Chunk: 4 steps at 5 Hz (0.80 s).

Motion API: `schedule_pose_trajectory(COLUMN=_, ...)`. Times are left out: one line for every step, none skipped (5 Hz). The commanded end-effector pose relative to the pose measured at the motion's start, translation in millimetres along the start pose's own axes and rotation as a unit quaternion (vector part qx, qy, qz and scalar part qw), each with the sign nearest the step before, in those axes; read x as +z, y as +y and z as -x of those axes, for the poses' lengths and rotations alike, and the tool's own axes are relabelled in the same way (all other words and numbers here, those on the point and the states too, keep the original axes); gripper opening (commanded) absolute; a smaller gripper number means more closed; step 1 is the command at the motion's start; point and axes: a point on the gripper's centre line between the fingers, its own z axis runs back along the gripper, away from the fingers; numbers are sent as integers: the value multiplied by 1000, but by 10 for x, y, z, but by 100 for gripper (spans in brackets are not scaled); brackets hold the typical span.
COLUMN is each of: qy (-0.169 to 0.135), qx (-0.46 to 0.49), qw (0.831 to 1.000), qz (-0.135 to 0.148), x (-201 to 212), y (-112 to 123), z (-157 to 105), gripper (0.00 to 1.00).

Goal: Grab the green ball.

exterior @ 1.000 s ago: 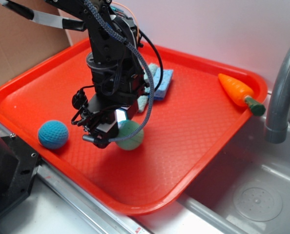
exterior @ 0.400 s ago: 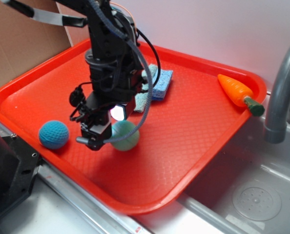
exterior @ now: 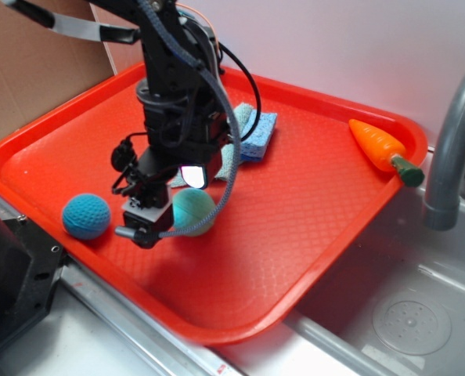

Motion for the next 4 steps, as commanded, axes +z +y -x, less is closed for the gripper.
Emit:
schedule_pose_trajectory(qy=26, qx=-24, qw=999, qz=-6, x=-178, y=-65, z=-197, gripper=39)
schedule_pose_trajectory(qy=28, qx=-2, qw=1000, qz=2, x=-197, y=-35, z=-88, gripper=0)
schedule_pose_trajectory(qy=26, qx=19, qw=999, qz=1, x=-116, y=-2, z=15, gripper=0)
schedule_pose_trajectory(qy=-3, qx=114, qw=994, qz=-3, x=251, y=20, z=177, gripper=0)
